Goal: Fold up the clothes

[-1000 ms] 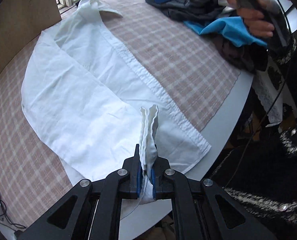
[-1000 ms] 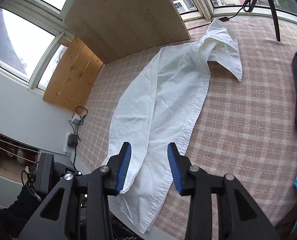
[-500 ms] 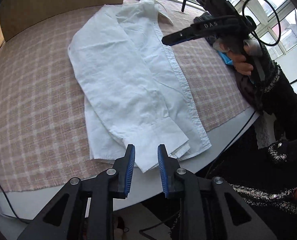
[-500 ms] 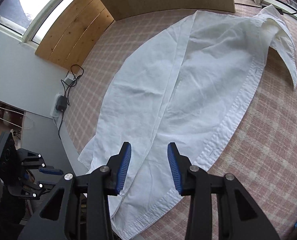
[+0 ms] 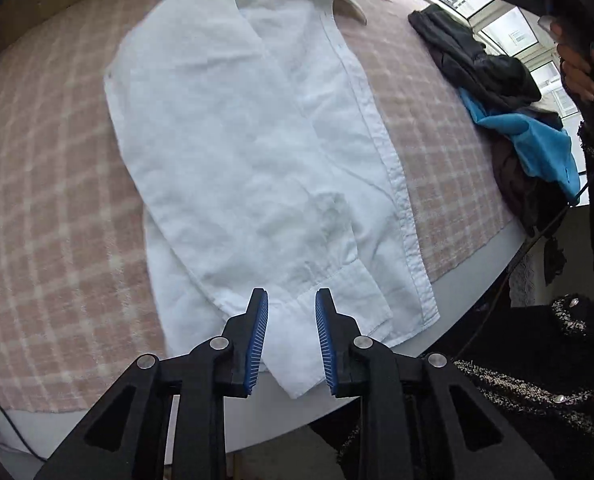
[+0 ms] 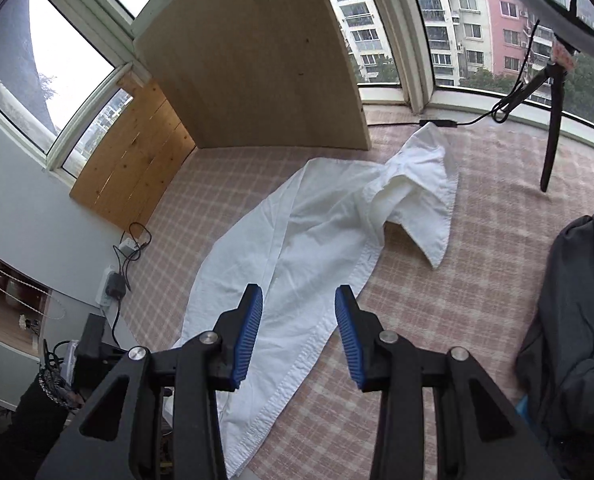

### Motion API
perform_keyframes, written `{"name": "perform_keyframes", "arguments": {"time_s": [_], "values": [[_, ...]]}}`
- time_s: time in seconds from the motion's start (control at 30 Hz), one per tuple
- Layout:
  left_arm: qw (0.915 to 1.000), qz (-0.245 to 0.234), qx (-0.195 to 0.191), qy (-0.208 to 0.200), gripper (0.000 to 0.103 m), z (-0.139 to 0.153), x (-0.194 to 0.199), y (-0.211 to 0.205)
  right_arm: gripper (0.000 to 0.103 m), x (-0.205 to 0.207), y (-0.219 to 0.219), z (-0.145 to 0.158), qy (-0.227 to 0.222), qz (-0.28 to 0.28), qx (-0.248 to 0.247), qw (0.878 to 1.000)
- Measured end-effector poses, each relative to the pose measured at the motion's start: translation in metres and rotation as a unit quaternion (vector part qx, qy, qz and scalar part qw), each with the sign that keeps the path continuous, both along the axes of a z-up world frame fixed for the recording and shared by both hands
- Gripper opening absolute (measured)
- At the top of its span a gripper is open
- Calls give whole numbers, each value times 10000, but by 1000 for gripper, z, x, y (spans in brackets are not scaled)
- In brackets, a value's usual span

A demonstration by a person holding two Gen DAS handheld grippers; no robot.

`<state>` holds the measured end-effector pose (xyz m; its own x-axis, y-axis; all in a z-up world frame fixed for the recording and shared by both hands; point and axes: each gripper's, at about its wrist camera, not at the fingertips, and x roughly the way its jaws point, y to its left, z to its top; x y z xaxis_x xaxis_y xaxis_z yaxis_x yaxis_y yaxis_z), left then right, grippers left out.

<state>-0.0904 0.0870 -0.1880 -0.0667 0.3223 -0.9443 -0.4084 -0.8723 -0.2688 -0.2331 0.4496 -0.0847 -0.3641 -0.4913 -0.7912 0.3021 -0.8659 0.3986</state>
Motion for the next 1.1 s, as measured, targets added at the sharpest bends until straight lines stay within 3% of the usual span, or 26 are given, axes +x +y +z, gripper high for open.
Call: {"name": "perform_keyframes", "arguments": {"time_s": [0.13, 0.23, 0.33, 0.43, 0.53, 0.67, 0.77, 0.83, 0.87, 0.9, 0.93, 1.0, 1.1], "values": [[9939, 111, -202, 1083, 32, 80, -61, -4, 37, -31, 18, -1, 229, -254, 297, 9990], [9919, 138, -15, 1260, 36, 89, -119, 7, 37, -61, 30, -40, -164, -432, 81, 9989], [9943, 223, 276, 1003, 36, 64, -182, 27, 37, -89, 41, -91, -620, -674, 16, 9958], [9966, 62, 256, 781, 36, 24, -233, 61, 37, -115, 54, -135, -817, -929, 255, 9920], [9987, -155, 230, 420, 36, -23, -268, 93, 37, -143, 71, -168, -981, -1159, 112, 9883], [9992, -287, 18, 274, 36, -64, -300, 111, 39, -173, 66, -184, -718, -998, 123, 9923], [9995, -241, 169, 149, 36, -79, -313, 107, 47, -195, 60, -196, -508, -858, 142, 9949], [9994, -231, 235, 120, 36, -84, -316, 105, 48, -202, 44, -198, -299, -609, 346, 9971], [9992, -235, 311, 103, 36, -85, -316, 104, 38, -203, 34, -199, -205, -417, 468, 9978], [9989, -241, 396, 89, 36, -85, -316, 103, 10, -203, 24, -201, -128, -210, 591, 9980], [9985, -231, 500, 79, 36, -85, -314, 103, 3, -204, 14, -202, -50, -2, 713, 9974], [9972, -198, 722, 61, 36, -82, -311, 102, 3, -203, 1, -194, 264, 199, 1065, 9938], [9927, -300, 1166, -4, 36, -77, -303, 108, 3, -198, -4, -151, 1271, 230, 1261, 9836]]}}
